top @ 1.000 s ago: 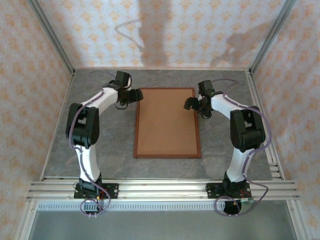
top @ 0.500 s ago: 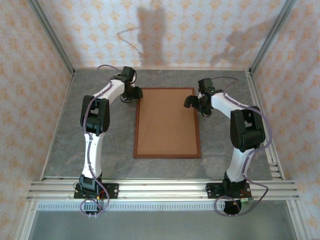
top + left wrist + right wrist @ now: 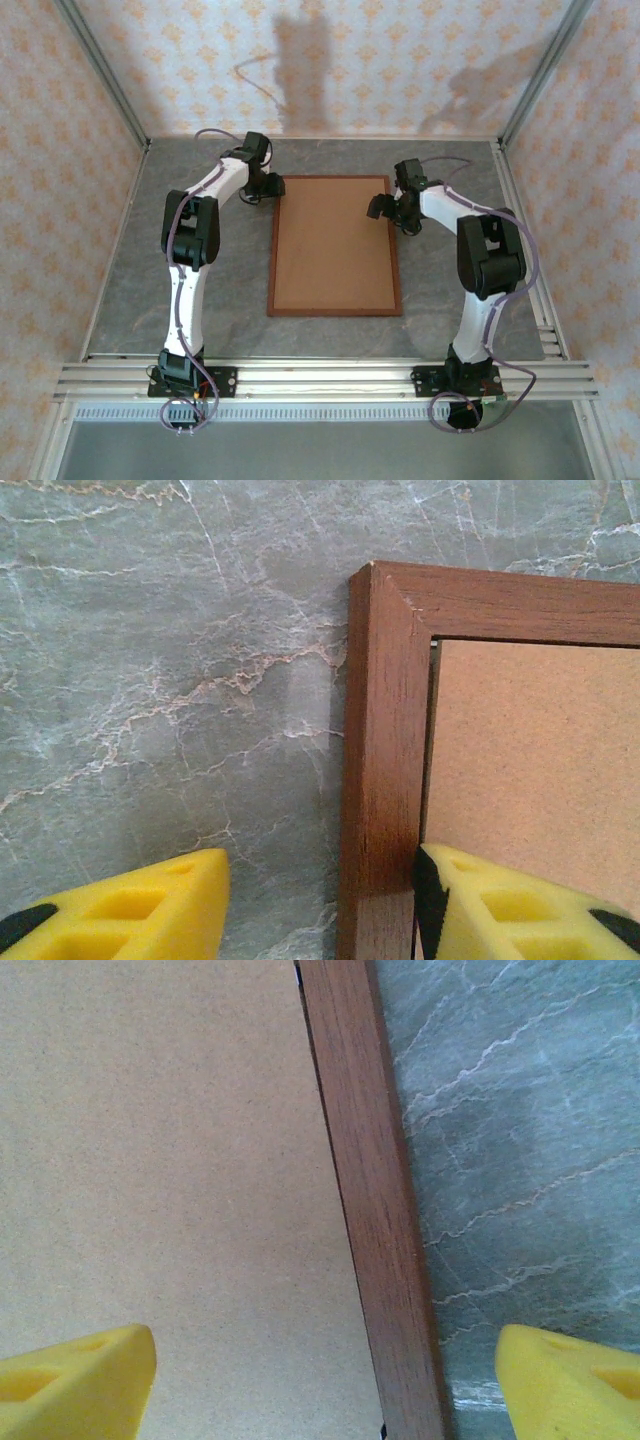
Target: Put the photo into the frame
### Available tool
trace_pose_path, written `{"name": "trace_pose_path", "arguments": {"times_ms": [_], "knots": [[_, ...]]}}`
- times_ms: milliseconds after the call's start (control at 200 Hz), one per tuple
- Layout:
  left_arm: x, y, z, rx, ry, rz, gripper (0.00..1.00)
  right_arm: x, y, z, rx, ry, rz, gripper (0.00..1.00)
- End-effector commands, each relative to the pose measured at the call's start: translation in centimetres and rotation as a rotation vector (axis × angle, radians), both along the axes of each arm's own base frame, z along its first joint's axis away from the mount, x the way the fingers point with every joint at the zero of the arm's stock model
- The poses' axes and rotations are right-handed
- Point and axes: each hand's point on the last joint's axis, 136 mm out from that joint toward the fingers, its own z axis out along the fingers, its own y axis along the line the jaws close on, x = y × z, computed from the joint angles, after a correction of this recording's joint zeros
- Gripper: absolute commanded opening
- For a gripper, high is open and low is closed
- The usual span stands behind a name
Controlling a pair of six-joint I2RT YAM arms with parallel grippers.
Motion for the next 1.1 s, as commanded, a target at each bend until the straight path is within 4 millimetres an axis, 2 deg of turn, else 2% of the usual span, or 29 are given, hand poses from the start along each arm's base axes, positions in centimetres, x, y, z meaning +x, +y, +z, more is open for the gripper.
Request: {"name": "trace_pose_path", "arguments": {"times_ms": [0, 200, 511, 641, 781, 831, 841, 856, 941, 1096], "knots": [[-1.5, 0.4, -1.6, 0.000, 0.082, -0.020, 0.53, 0.7, 1.1, 0.5, 0.036, -0.012, 0.006, 0.88], [-2.0, -0.9, -0.4, -0.074, 0.060, -0.027, 0.54, 0.9, 2.2, 1.0, 0.098, -0.018, 0.013, 0.87], [-2.9, -0.5, 3.2, -0.100, -0.022, 0.024, 0.57, 1.8, 2.2, 1.8, 0.087, -0.031, 0.020, 0.87], [-3.7, 0.3, 4.8, -0.082, -0.056, 0.054, 0.64, 1.7, 0.9, 2.7, 0.008, -0.052, 0.017, 0.87], [-5.9, 0.1, 5.9, -0.140, -0.110, 0.090, 0.69, 0.8, -0.5, 3.2, -0.063, -0.066, 0.008, 0.87], [-7.0, -0.1, 4.9, -0.162, -0.093, 0.099, 0.69, 0.4, -0.2, 2.8, -0.040, -0.057, 0.008, 0.87], [-7.2, -0.2, 5.6, -0.170, -0.111, 0.097, 0.69, 0.3, -0.1, 2.6, -0.033, -0.053, 0.009, 0.87], [-7.4, -0.3, 5.7, -0.176, -0.115, 0.094, 0.69, 0.3, 0.0, 2.6, -0.022, -0.053, 0.009, 0.87], [-8.6, -0.9, 4.6, -0.167, -0.087, 0.068, 0.69, 0.0, 0.8, 1.9, 0.028, -0.042, 0.008, 0.87], [-10.3, -1.0, 2.4, -0.082, -0.018, 0.025, 0.66, -0.7, 0.7, 0.9, 0.028, -0.019, 0.009, 0.86]]}}
